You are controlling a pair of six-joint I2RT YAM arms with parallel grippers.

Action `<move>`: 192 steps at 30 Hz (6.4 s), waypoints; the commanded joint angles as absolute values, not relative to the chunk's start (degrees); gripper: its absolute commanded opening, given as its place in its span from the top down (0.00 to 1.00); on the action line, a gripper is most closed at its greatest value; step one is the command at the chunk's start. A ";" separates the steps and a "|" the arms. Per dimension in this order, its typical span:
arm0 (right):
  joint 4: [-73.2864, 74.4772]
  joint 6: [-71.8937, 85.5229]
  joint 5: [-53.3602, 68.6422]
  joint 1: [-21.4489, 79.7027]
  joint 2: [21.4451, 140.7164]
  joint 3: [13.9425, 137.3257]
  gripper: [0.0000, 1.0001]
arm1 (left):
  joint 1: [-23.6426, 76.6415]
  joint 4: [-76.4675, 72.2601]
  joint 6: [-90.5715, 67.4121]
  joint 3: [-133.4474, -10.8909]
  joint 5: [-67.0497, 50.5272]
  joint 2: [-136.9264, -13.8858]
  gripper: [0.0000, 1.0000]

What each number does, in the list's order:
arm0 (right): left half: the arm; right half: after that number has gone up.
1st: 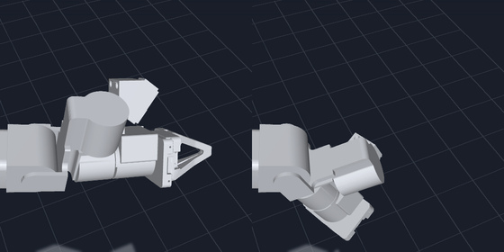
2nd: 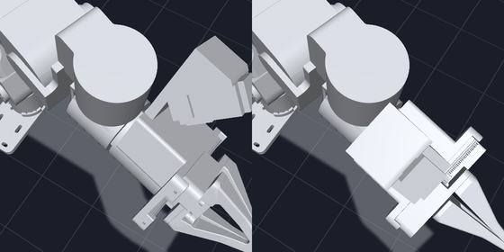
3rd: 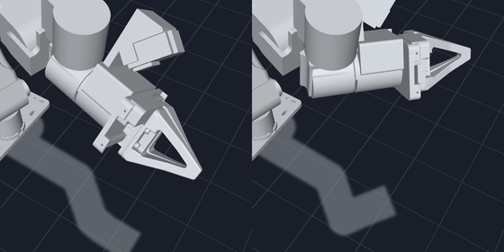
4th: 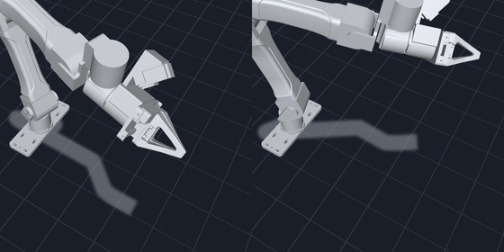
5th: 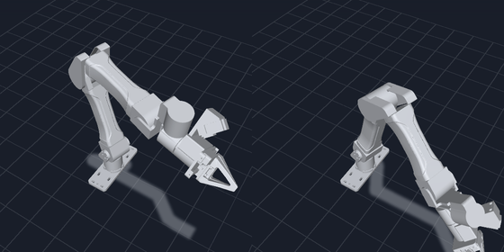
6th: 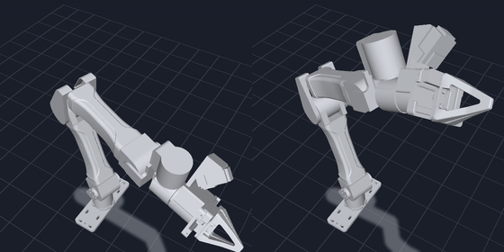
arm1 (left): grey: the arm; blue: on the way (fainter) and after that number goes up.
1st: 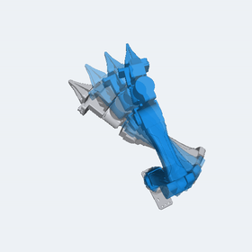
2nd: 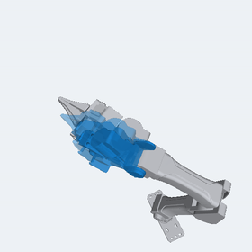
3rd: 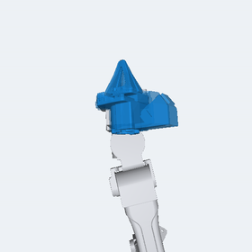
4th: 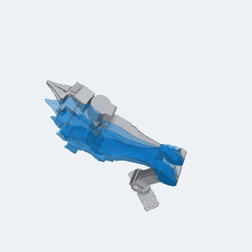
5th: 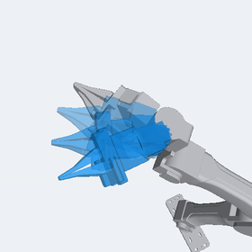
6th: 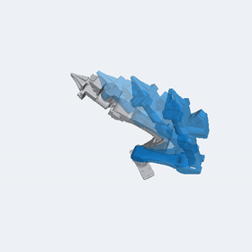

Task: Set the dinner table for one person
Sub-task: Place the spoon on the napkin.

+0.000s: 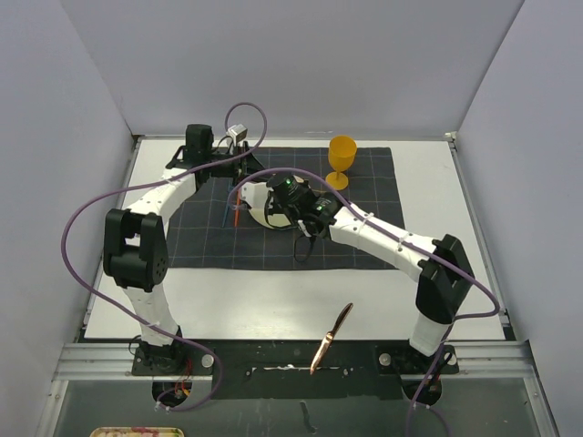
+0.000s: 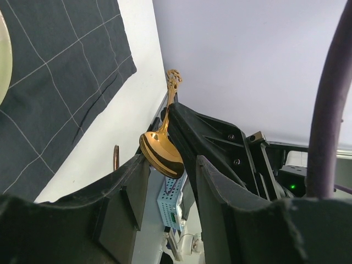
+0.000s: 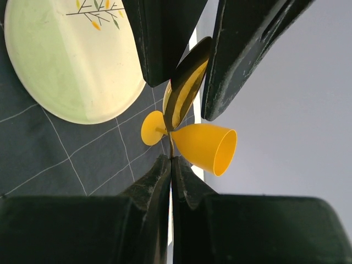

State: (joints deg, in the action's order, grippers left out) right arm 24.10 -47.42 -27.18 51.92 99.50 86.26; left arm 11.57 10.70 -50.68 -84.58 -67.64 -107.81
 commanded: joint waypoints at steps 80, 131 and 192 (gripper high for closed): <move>11.86 -56.69 -32.44 54.96 99.67 86.33 0.78 | 14.77 7.00 -50.52 -87.10 -71.62 -110.57 1.00; 59.07 -34.82 28.96 28.91 101.87 114.34 0.55 | 13.56 23.64 -33.28 -93.21 -71.66 -109.79 1.00; 56.31 -30.00 21.24 33.02 100.93 113.31 1.00 | 16.02 31.46 -27.25 -97.31 -69.51 -110.13 0.78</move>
State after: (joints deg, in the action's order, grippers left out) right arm 58.74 -31.64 20.29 32.12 102.65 110.50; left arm 15.77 31.57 -27.81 -94.56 -67.83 -110.48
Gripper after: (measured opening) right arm 0.130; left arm 0.168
